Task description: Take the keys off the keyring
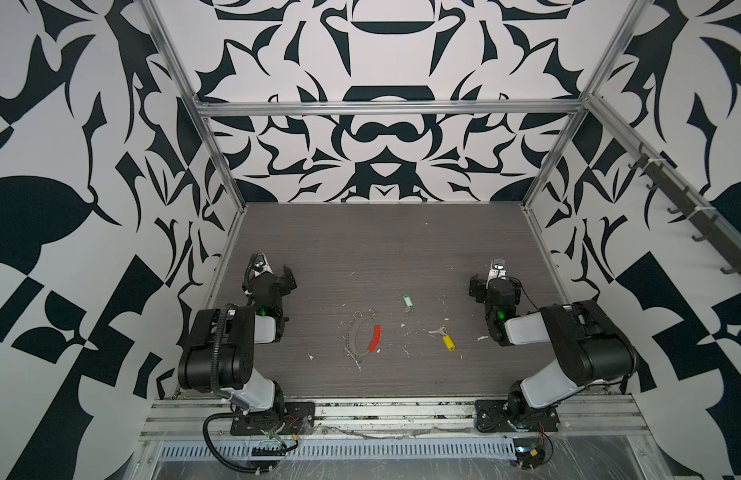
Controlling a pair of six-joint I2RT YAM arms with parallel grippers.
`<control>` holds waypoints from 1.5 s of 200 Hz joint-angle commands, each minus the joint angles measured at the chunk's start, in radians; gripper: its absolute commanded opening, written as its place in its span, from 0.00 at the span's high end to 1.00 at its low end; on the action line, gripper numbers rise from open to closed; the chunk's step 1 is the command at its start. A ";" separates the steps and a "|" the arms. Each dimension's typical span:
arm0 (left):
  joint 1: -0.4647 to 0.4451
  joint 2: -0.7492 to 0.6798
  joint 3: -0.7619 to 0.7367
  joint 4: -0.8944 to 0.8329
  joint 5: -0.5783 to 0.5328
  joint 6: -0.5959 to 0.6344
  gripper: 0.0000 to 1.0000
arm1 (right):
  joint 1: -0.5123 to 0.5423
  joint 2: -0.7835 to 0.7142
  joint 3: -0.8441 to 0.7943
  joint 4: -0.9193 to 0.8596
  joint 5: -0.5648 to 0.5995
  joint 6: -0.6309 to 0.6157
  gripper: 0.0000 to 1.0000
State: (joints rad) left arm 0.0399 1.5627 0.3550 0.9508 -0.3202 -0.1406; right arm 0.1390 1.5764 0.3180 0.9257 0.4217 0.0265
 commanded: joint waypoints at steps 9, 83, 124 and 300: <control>0.001 0.003 -0.004 0.030 0.001 0.003 0.01 | -0.002 -0.016 0.015 0.042 0.017 0.013 0.00; 0.000 0.002 -0.005 0.030 0.002 0.005 0.01 | -0.003 -0.017 0.016 0.039 0.017 0.013 0.00; 0.001 0.001 -0.004 0.029 0.002 0.004 0.01 | 0.011 -0.099 0.020 -0.009 0.010 -0.010 0.00; 0.001 0.002 -0.005 0.028 0.002 0.004 0.01 | -0.033 -0.015 0.002 0.066 -0.151 -0.018 0.00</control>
State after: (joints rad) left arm 0.0399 1.5627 0.3550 0.9531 -0.3199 -0.1390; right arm 0.1047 1.5272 0.3416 0.7719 0.3241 0.0216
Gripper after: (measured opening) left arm 0.993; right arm 0.997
